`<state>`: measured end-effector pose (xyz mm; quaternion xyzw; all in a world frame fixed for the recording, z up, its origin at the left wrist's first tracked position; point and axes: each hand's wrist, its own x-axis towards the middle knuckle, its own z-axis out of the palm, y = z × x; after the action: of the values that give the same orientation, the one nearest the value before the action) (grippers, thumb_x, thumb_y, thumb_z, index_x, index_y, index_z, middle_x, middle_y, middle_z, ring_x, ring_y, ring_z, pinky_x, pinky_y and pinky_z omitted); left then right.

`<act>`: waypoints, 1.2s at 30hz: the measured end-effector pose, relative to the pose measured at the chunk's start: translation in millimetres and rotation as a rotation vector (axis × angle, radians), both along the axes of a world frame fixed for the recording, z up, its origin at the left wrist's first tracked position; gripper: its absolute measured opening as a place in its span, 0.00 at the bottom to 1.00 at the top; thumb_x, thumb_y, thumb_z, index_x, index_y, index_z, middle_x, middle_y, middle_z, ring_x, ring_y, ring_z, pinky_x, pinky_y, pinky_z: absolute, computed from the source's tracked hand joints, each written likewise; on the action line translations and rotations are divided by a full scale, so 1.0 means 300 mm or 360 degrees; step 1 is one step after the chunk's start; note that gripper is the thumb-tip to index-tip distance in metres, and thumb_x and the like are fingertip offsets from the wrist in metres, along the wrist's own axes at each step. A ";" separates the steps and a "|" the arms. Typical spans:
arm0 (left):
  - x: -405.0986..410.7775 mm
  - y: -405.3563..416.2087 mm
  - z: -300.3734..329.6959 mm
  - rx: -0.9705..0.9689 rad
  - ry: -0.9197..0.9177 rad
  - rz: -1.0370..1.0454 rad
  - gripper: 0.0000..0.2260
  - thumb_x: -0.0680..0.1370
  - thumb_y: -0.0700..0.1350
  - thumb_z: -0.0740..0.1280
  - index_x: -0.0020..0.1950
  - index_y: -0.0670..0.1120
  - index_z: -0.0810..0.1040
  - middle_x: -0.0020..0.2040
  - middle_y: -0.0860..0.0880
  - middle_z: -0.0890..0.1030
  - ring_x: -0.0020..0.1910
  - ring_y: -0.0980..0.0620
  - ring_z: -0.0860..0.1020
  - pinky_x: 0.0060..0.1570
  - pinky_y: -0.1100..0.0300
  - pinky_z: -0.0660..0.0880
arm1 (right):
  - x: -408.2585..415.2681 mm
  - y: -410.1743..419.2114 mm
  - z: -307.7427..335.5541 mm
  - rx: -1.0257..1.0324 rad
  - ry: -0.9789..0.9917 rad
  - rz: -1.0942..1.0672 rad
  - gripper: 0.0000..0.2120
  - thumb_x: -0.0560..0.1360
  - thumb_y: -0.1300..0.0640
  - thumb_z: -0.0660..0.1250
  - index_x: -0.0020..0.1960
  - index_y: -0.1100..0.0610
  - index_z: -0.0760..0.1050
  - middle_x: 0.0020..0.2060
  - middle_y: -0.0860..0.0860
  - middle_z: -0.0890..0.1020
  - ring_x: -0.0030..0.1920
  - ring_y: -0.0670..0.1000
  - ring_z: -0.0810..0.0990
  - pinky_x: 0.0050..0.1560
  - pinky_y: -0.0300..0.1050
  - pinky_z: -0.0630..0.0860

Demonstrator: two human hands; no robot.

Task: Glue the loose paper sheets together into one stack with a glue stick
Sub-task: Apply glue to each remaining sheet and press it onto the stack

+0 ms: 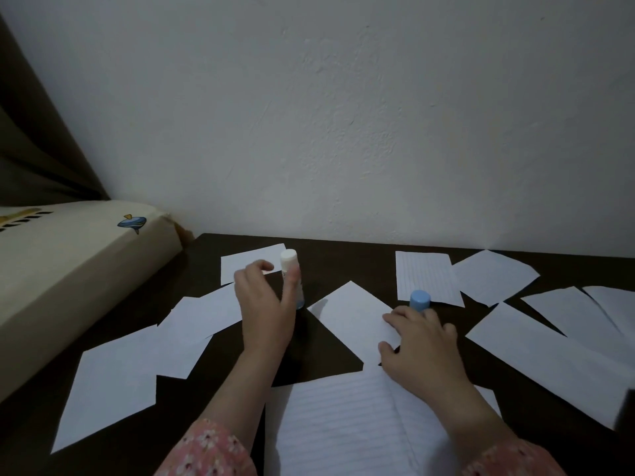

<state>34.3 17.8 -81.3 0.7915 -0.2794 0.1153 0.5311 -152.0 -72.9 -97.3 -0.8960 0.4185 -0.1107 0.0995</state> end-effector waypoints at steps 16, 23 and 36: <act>-0.115 -0.076 -0.041 0.1269 -0.0170 -0.0869 0.14 0.79 0.53 0.63 0.65 0.58 0.74 0.69 0.57 0.70 0.68 0.56 0.67 0.68 0.44 0.65 | -0.263 -0.145 0.010 -0.0159 -0.0305 -0.0696 0.18 0.77 0.51 0.62 0.67 0.48 0.71 0.65 0.50 0.74 0.65 0.52 0.68 0.62 0.49 0.66; -0.151 -0.068 -0.042 0.1332 -0.0175 -0.0700 0.18 0.77 0.57 0.64 0.66 0.56 0.73 0.68 0.52 0.70 0.66 0.51 0.68 0.65 0.49 0.69 | -0.302 -0.147 -0.007 0.0078 0.0059 -0.0831 0.26 0.80 0.42 0.54 0.74 0.53 0.61 0.73 0.50 0.63 0.71 0.53 0.60 0.67 0.54 0.61; -0.189 -0.047 -0.033 0.1332 -0.0224 -0.0623 0.19 0.77 0.59 0.64 0.67 0.56 0.73 0.67 0.51 0.70 0.65 0.51 0.68 0.63 0.53 0.71 | -0.302 -0.126 0.025 -0.0040 -0.0102 -0.0837 0.17 0.79 0.47 0.60 0.66 0.49 0.73 0.61 0.48 0.75 0.60 0.50 0.71 0.61 0.50 0.67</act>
<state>-22.3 3.9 -91.3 0.8605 -0.4813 -0.0562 0.1575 -242.7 -110.8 -89.8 -0.7535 0.6323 -0.1663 0.0694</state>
